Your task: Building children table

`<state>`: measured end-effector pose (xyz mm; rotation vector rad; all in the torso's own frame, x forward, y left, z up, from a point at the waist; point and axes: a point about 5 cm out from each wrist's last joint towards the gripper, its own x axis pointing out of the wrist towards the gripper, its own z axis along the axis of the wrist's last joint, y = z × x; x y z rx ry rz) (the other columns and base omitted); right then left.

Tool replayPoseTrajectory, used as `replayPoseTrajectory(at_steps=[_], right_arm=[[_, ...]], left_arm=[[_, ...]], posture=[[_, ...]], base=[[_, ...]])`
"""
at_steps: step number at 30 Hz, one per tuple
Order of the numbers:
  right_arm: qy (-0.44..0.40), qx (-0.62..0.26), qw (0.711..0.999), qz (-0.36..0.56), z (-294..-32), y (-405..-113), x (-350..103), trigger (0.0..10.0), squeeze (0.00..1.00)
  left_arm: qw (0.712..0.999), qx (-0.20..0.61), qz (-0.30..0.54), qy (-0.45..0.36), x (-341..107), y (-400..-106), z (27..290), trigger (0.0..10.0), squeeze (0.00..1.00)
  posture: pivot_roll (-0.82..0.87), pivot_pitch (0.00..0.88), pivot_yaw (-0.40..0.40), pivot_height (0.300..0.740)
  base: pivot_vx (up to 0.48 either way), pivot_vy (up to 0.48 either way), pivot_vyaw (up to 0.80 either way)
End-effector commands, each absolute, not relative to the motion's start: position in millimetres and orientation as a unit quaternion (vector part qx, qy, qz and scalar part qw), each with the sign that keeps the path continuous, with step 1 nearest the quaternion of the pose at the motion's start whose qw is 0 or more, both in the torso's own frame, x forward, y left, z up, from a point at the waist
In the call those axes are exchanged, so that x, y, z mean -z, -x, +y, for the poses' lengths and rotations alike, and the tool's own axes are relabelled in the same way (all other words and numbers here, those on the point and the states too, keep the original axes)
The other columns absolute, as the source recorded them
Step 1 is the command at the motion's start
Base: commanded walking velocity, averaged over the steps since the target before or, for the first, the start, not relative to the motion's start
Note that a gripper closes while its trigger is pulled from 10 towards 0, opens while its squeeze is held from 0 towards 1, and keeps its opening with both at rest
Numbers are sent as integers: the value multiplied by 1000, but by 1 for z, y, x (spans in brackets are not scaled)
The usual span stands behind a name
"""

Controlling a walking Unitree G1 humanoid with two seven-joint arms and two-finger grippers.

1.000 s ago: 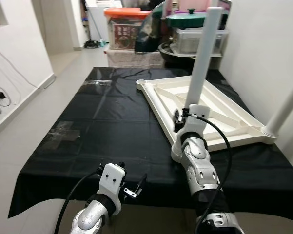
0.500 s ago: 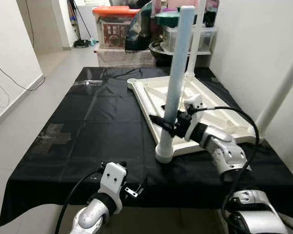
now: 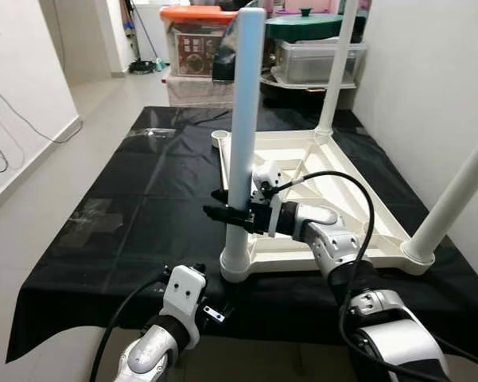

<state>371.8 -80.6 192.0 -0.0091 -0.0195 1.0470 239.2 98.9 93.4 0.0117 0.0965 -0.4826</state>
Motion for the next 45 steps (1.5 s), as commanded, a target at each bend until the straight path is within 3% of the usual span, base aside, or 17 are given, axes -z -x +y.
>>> replayPoseTrajectory(at_steps=[1, 7, 8, 12, 16, 17, 19, 20, 21, 22, 24, 25, 32, 37, 39, 40, 45], right_arm=[[6, -403, 915, -11, -98, -383, -194, 0, 0], [-7, -247, 969, 4, -120, -393, -189, 0, 0], [-4, -112, 994, 20, -134, -388, -174, 0, 0], [-20, 73, 997, 30, -144, -362, -152, 0, 0], [-58, 119, 991, 26, -127, -347, -146, 0, 0], [-75, 94, 993, 13, -114, -348, -149, 10000, 0], [-75, 94, 993, 13, -114, -348, -149, 10000, 0], [-86, 57, 995, -3, -103, -350, -152, 10000, 675], [-86, 57, 995, -3, -103, -350, -152, 10000, 675], [-100, 19, 995, -16, -97, -354, -154, 10000, 1000], [-104, -18, 993, -43, -98, -359, -162, 10000, 1000], [-121, -57, 990, -47, -99, -363, -166, 10000, 0], [-130, -249, 959, -47, -108, -372, -184, 10000, 0], [-121, -440, 890, 2, -115, -367, -193, 10000, 0], [-121, -440, 890, 2, -115, -367, -193, 10000, 0], [-106, -516, 850, 10, -111, -360, -196, 10000, 0], [-60, -635, 770, 30, -89, -354, -193, 10000, 0]], left_arm=[[970, 235, 57, -10, -90, -238, 100, 10000, 0], [970, 236, 58, -10, -89, -238, 101, 10000, 0], [969, 238, 58, -8, -89, -238, 101, 10000, 0], [969, 241, 58, -8, -89, -237, 101, 10000, 0], [969, 239, 58, -8, -89, -237, 100, 10000, 0], [969, 238, 58, -8, -89, -237, 100, 10000, 0], [969, 238, 58, -8, -89, -237, 100, 10000, 0], [970, 238, 58, -7, -89, -237, 100, 10000, 0], [970, 238, 58, -7, -89, -237, 100, 10000, 0], [970, 238, 58, -7, -89, -236, 100, 10000, 0], [970, 237, 58, -6, -89, -236, 99, 10000, 0], [970, 237, 58, -6, -89, -236, 99, 10000, 0], [969, 238, 58, -6, -89, -237, 99, 10000, 0], [969, 240, 58, -7, -88, -237, 99, 10000, 0], [969, 240, 58, -7, -88, -237, 99, 10000, 0], [969, 240, 58, -9, -88, -237, 99, 10000, 0], [970, 238, 58, -11, -88, -236, 99, 10000, 0]], posture=[[132, 0, -48, 740], [119, 0, -41, 740], [100, 0, -29, 740], [112, 0, -33, 740], [112, 0, -34, 740], [113, 0, -35, 740], [113, 0, -35, 740], [112, 0, -34, 740], [112, 0, -34, 740], [111, 0, -40, 740], [112, 0, -42, 740], [113, 0, -43, 740], [108, 0, -40, 740], [120, 0, -49, 740], [120, 0, -49, 740], [127, 0, -55, 740], [140, 0, -58, 740]], base=[[0, 0, 0], [0, 0, 0], [0, 0, 0], [0, 0, 0], [0, 0, 0], [0, 0, 0], [0, 0, 0], [0, 0, 0], [0, 0, 0], [0, 0, 0], [0, 0, 0], [0, 0, 0], [0, 0, 0], [0, 0, 0], [0, 0, 0], [0, 0, 0], [0, 0, 0]])
